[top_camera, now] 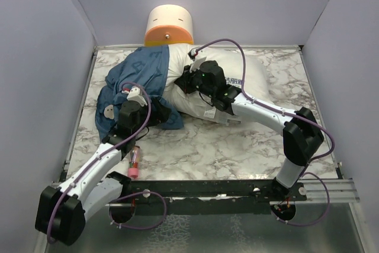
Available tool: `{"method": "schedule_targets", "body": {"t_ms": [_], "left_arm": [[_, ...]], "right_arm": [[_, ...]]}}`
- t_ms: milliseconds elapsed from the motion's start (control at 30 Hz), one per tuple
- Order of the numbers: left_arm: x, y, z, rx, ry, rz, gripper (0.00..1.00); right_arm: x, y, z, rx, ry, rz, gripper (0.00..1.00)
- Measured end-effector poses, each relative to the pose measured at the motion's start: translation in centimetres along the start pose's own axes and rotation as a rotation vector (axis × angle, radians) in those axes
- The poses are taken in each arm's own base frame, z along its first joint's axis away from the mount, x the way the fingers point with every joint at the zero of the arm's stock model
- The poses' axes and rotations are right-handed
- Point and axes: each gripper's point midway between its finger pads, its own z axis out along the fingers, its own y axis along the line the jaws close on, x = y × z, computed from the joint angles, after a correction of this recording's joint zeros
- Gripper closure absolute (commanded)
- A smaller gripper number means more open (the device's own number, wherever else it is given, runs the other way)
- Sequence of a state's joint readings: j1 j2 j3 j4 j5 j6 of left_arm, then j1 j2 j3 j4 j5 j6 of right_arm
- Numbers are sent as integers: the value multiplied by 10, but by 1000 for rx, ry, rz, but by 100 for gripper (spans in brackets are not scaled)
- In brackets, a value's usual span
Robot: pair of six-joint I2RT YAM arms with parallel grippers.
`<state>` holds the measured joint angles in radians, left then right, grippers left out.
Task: Put the pillow into the pillowcase
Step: Stuff the pillow into the pillowcase.
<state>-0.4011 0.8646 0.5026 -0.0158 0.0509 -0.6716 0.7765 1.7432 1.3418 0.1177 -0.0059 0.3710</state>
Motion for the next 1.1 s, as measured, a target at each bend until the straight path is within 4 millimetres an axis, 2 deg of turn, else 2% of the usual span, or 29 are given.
{"method": "schedule_targets", "body": {"t_ms": [133,233,267,367,400,433,533,667,800,867,1000,1100], "left_arm": [[-4,4,23,-8,-24,38,22],[-5,10,33,-26,-32,58,33],[-4,11,35,-31,-31,63,44],[-6,10,39,-35,-27,70,90],[-9,8,39,-31,-31,71,97],[-14,4,38,-19,-41,75,100],[-28,-13,32,26,-62,83,100],[-50,-46,11,125,-74,92,100],[-68,-83,-8,237,-43,84,100],[-82,-109,-15,315,-12,69,100],[-104,-158,-16,484,44,34,100],[-100,-178,-11,601,107,-12,100]], "right_arm": [[0,0,0,-3,2,3,99],[0,0,0,-5,3,3,99],[1,0,0,-6,4,3,99],[0,1,2,-9,6,4,99],[0,1,3,-10,6,4,99],[0,1,3,-11,6,4,99],[0,1,3,-13,7,3,99],[-7,2,5,-14,-4,1,99],[-28,4,5,-21,-49,1,99],[-42,2,5,-19,-83,6,99],[-67,-1,11,-21,-145,60,99],[-61,-2,19,-26,-145,106,99]]}}
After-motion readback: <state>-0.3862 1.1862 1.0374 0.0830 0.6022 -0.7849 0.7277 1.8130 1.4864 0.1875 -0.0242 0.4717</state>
